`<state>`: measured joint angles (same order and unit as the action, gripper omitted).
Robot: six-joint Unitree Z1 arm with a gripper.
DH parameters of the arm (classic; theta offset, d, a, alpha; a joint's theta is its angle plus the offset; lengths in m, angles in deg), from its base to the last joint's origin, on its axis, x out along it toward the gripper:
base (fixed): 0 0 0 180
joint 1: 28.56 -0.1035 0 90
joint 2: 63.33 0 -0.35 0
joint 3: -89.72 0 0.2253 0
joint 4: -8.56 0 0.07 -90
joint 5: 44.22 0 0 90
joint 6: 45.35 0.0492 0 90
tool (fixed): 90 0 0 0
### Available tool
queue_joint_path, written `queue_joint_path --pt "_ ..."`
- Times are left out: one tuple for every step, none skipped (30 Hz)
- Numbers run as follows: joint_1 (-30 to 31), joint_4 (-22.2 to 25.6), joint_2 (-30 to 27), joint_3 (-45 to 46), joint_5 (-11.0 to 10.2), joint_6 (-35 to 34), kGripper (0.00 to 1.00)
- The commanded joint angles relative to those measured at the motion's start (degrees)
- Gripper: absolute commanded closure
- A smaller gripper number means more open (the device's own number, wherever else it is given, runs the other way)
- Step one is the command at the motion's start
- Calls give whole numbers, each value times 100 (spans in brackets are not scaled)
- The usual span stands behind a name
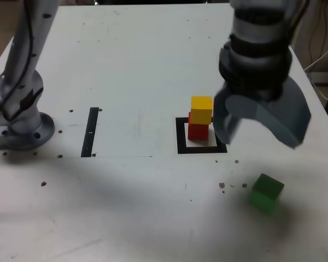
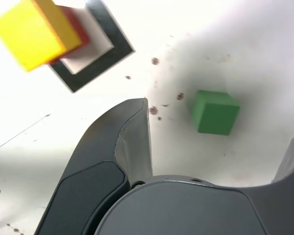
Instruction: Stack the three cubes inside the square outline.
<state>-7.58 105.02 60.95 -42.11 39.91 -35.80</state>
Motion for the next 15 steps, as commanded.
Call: queue_joint_path --pt "53 -23 183 -109 75 90 1" --pt "65 -29 252 -148 105 120 1" --pt "74 -40 343 -199 140 151 1" --pt "77 -45 409 -235 157 168 1" --pt "79 -46 474 -269 165 182 1" --pt "80 -45 536 -301 166 193 1" --pt "81 -42 598 -329 165 201 1" --pt "81 -40 658 -357 165 208 1" --pt "81 -38 717 -384 167 215 1" --pt "81 -36 775 -410 171 222 1" --pt "84 -34 833 -436 180 227 1" --pt "87 -34 891 -466 192 231 2" --pt "91 -36 949 -500 206 233 2" --pt "95 -39 1008 -537 221 236 2" --pt "99 -43 1068 -572 240 241 2"
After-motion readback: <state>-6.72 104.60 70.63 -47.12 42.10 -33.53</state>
